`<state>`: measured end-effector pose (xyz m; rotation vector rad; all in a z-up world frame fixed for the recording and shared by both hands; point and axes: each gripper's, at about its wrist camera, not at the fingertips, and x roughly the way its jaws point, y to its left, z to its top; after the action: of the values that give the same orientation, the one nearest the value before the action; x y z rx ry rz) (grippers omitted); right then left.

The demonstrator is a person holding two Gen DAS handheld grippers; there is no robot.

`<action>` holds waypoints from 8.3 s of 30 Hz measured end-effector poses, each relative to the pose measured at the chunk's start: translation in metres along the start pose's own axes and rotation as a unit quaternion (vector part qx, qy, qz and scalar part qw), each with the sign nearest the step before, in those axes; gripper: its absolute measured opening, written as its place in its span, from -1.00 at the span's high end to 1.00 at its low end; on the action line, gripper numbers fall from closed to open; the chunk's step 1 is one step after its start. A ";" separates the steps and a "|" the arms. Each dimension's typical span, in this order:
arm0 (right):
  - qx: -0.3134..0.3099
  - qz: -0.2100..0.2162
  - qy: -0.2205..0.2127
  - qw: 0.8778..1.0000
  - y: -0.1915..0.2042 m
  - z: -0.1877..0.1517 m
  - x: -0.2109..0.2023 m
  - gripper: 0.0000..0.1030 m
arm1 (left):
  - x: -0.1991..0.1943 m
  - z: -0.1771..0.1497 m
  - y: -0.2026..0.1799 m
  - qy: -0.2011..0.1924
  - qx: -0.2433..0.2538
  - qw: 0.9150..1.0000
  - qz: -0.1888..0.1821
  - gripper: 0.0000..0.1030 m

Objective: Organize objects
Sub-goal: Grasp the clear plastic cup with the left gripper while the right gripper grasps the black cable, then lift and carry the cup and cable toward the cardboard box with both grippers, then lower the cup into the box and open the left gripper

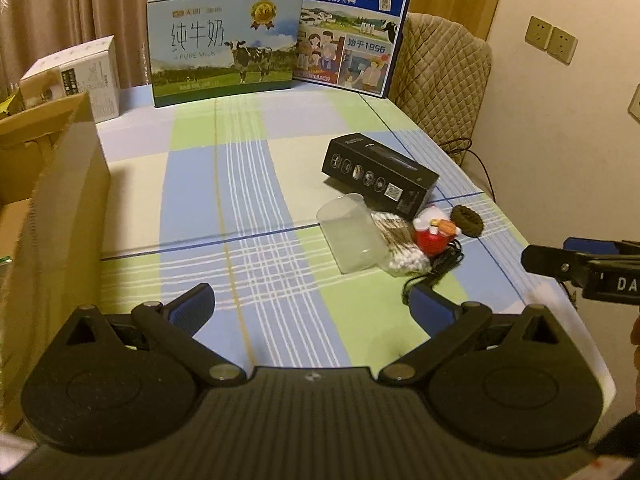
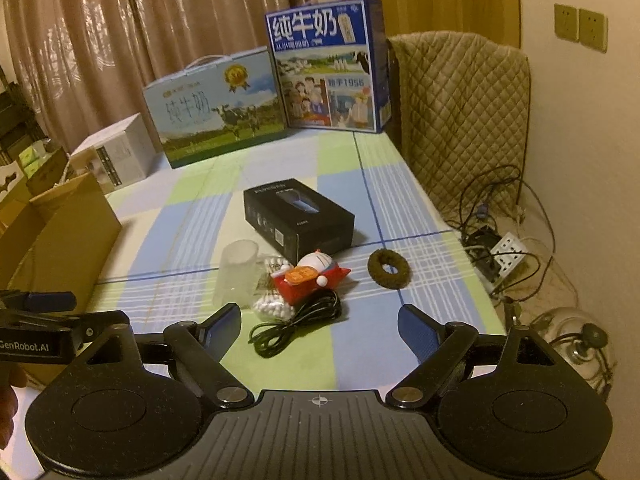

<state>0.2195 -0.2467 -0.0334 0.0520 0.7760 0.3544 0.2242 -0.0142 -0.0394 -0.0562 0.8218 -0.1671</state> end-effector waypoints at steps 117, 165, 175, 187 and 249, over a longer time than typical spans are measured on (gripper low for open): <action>-0.047 0.010 0.074 0.996 0.037 -0.031 0.073 0.73 | 0.047 -0.045 0.006 0.066 0.034 0.997 -0.018 0.10; -0.070 0.102 -0.004 0.992 0.165 -0.043 -0.111 0.73 | -0.198 -0.074 0.030 -0.040 -0.055 0.996 0.052 0.10; -0.078 0.109 -0.001 0.991 0.176 -0.046 -0.111 0.72 | -0.206 -0.078 0.042 -0.043 -0.067 0.995 0.063 0.10; -0.094 0.128 -0.001 0.987 0.203 -0.043 -0.106 0.73 | -0.216 -0.080 0.059 -0.046 -0.078 0.993 0.077 0.10; -0.129 0.204 0.038 0.970 0.343 0.020 0.018 0.72 | -0.192 -0.017 0.224 -0.031 -0.075 0.985 0.150 0.10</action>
<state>0.1444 0.0836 0.0285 -0.0480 0.7867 0.8514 0.1115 0.2396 0.0628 -0.0776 0.7697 0.1796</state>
